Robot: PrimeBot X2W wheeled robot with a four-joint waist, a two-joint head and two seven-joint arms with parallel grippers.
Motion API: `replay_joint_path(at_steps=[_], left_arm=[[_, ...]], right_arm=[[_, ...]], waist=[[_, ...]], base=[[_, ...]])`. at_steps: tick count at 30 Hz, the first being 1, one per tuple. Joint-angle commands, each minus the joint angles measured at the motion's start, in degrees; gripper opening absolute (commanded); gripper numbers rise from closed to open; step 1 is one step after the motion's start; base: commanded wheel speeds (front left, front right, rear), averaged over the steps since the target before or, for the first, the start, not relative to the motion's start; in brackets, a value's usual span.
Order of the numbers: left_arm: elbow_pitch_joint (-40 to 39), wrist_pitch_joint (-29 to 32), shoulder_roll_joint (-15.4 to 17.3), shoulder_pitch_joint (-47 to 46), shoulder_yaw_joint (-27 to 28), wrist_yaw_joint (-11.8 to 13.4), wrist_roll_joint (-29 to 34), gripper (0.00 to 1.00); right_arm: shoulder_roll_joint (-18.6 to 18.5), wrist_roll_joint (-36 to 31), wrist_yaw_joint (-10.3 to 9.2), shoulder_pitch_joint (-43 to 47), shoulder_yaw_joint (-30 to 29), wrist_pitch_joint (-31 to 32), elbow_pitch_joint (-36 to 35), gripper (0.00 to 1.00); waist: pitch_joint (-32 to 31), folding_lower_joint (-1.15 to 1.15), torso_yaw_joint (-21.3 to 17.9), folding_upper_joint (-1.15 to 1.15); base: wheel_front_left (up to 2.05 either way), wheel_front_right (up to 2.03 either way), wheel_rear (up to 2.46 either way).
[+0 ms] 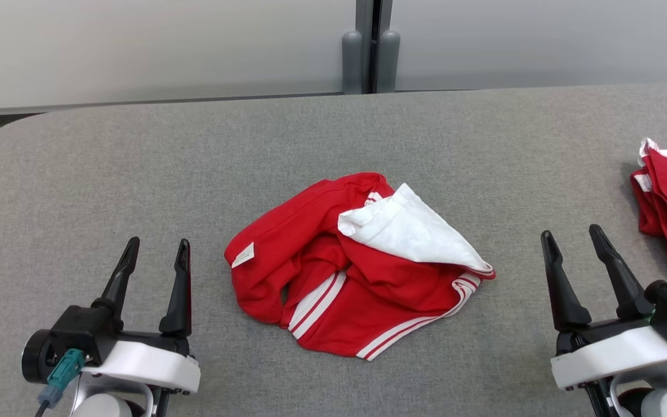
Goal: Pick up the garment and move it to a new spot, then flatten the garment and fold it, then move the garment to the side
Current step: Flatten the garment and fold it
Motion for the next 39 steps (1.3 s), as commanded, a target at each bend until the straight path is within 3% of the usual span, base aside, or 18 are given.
replay_joint_path(at_steps=[1,22,28,38,39], left_arm=[[-0.26,-0.22,0.15,1.13,0.54,0.17,-0.79,1.0],[-2.64,1.05,0.93,2.53,0.09,0.47,-2.06,1.0],[-2.7,0.92,-0.01,0.42,-0.82,0.0,-1.51,1.0],[-1.21,0.22,-1.63,-2.35,-1.16,-1.01,-1.17,1.0],[-0.98,0.19,-1.77,-2.58,-1.14,-1.06,-1.15,1.0]], right_arm=[[-0.5,0.06,-0.02,1.1,0.02,0.45,-0.19,1.0],[-1.11,1.11,-0.02,2.32,1.23,2.59,-0.8,1.0],[-3.38,2.29,-0.02,0.04,5.2,4.32,3.31,1.0],[-6.38,6.07,-0.02,-8.71,12.62,3.82,16.22,1.0],[-6.75,6.53,-0.02,-9.34,13.02,3.5,16.98,0.8]], waist=[[-1.53,0.0,-0.17,0.0],[-2.37,0.0,0.36,0.0],[-0.5,0.0,2.34,0.0],[2.96,0.0,4.15,0.0],[3.11,0.0,4.24,0.0]], base=[[0.0,0.0,0.0],[0.0,0.0,0.0],[0.0,0.0,0.0],[0.0,0.0,0.0],[0.0,0.0,0.0]])
